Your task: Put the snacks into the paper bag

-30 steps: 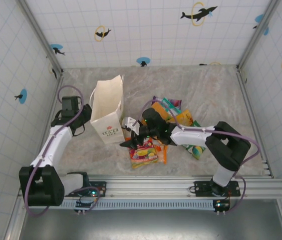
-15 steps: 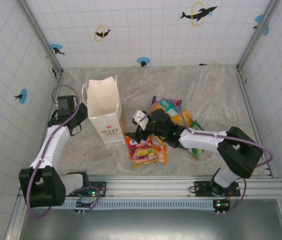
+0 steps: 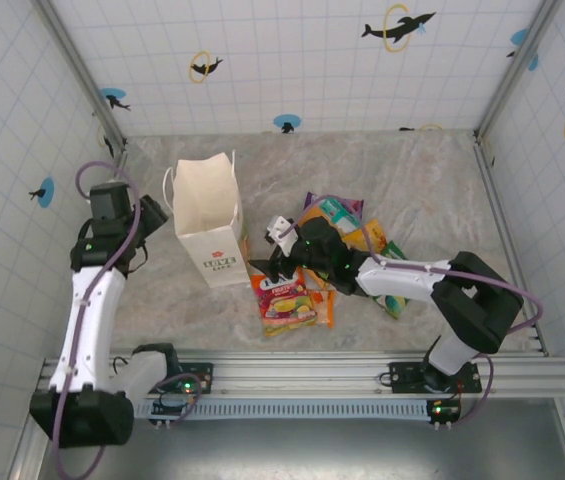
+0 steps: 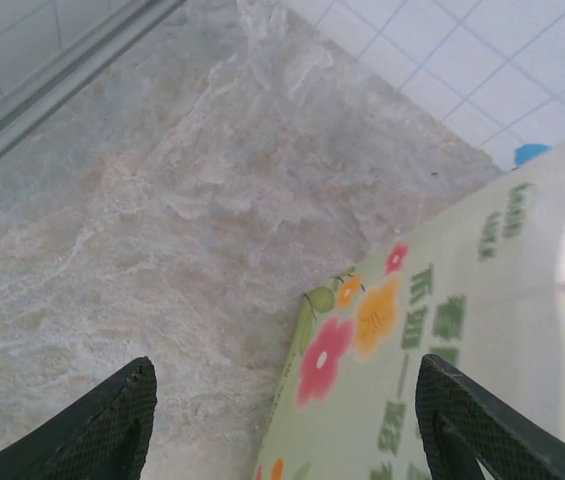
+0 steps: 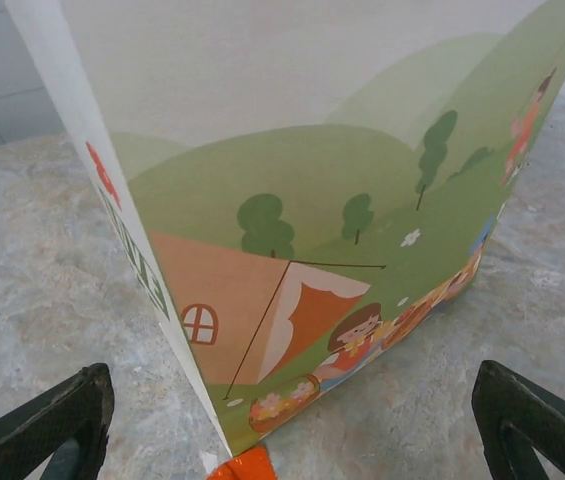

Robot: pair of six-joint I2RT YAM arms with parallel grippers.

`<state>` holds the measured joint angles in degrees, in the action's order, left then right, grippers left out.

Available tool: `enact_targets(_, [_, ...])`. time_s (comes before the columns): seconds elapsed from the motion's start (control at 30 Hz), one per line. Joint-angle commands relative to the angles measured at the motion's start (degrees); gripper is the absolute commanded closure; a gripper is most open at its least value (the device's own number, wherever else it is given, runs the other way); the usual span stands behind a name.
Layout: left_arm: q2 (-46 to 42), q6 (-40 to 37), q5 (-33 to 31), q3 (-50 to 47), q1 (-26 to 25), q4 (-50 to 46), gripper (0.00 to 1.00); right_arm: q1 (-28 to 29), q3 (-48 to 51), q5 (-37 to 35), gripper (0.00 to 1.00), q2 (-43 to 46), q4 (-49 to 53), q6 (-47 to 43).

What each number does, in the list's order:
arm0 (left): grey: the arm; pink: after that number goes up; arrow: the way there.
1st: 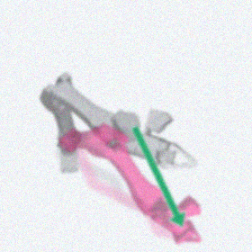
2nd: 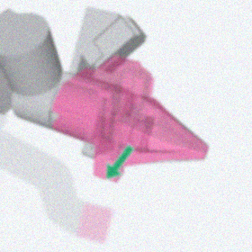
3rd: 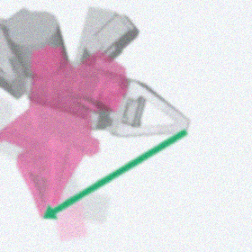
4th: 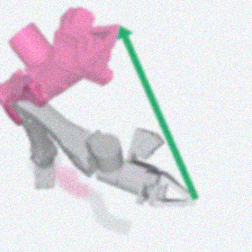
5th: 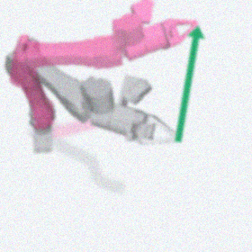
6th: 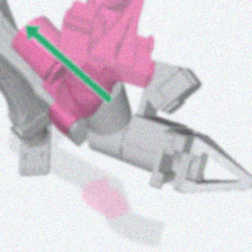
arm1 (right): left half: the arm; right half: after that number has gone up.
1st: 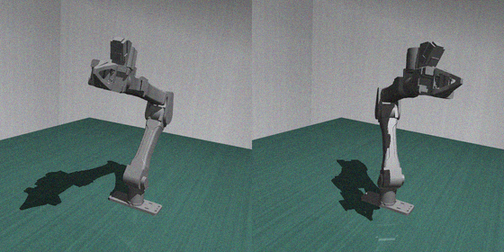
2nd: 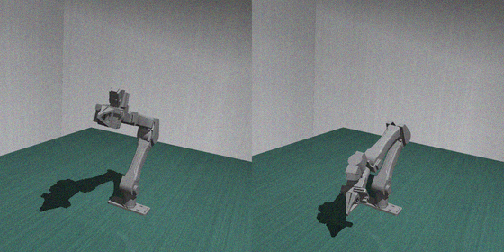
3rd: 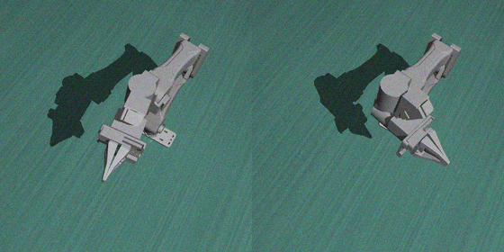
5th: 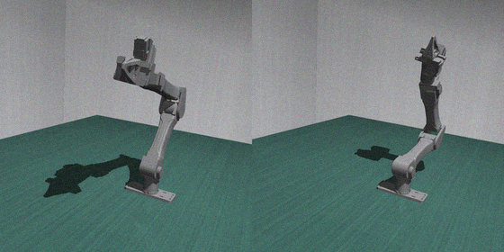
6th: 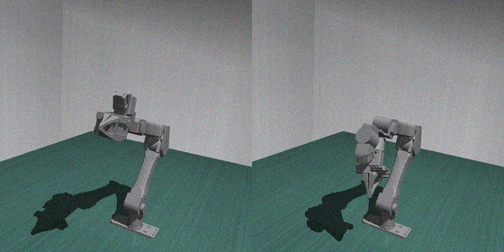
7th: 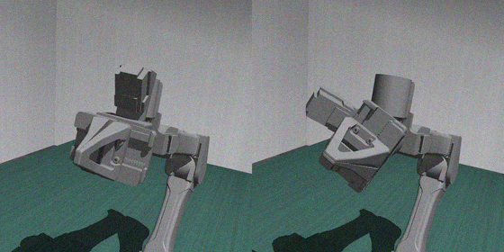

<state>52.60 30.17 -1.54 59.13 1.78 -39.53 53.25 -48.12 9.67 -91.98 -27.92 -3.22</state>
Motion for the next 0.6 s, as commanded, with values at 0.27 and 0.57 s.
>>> enact_targets(0.27, [-11.34, 3.18, 11.11, 0.48, 0.2, -12.11, 0.39, -3.05, -6.23, 0.59, 0.14, 1.06, 4.22, 15.6])
enact_targets(0.57, [-10.73, 1.73, 21.52, 3.22, 0.16, -12.25, 0.4, -3.82, -5.52, 0.61, 0.15, 2.83, 5.17, 16.91])
